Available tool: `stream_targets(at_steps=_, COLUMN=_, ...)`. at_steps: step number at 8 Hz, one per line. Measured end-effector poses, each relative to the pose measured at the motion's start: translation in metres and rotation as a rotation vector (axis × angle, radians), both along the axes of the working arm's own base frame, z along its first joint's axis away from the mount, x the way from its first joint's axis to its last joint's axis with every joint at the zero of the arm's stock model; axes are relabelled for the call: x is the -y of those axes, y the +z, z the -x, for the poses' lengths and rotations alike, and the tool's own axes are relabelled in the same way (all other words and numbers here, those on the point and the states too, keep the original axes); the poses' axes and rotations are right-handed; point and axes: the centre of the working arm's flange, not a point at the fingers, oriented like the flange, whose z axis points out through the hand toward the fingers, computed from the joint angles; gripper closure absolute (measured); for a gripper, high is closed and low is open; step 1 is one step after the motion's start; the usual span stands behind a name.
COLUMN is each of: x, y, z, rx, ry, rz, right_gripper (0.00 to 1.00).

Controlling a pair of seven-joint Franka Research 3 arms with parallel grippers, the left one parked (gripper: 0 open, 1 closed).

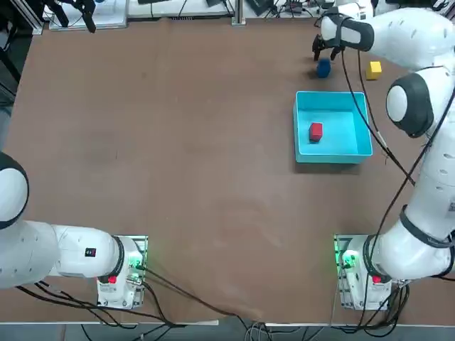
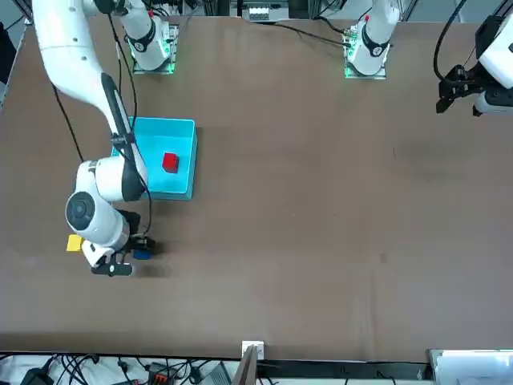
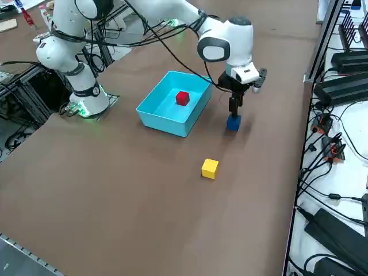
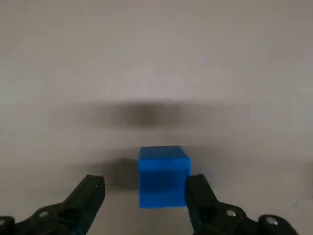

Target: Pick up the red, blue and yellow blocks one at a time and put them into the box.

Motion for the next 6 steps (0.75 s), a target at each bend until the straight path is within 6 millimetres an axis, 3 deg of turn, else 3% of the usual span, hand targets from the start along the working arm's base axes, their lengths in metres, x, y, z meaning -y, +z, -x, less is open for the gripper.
stream_targets(at_steps=6, x=0.013, y=-0.020, z=-0.001, rx=-0.009, ry=0.040, rz=0.005, right_gripper=0.00)
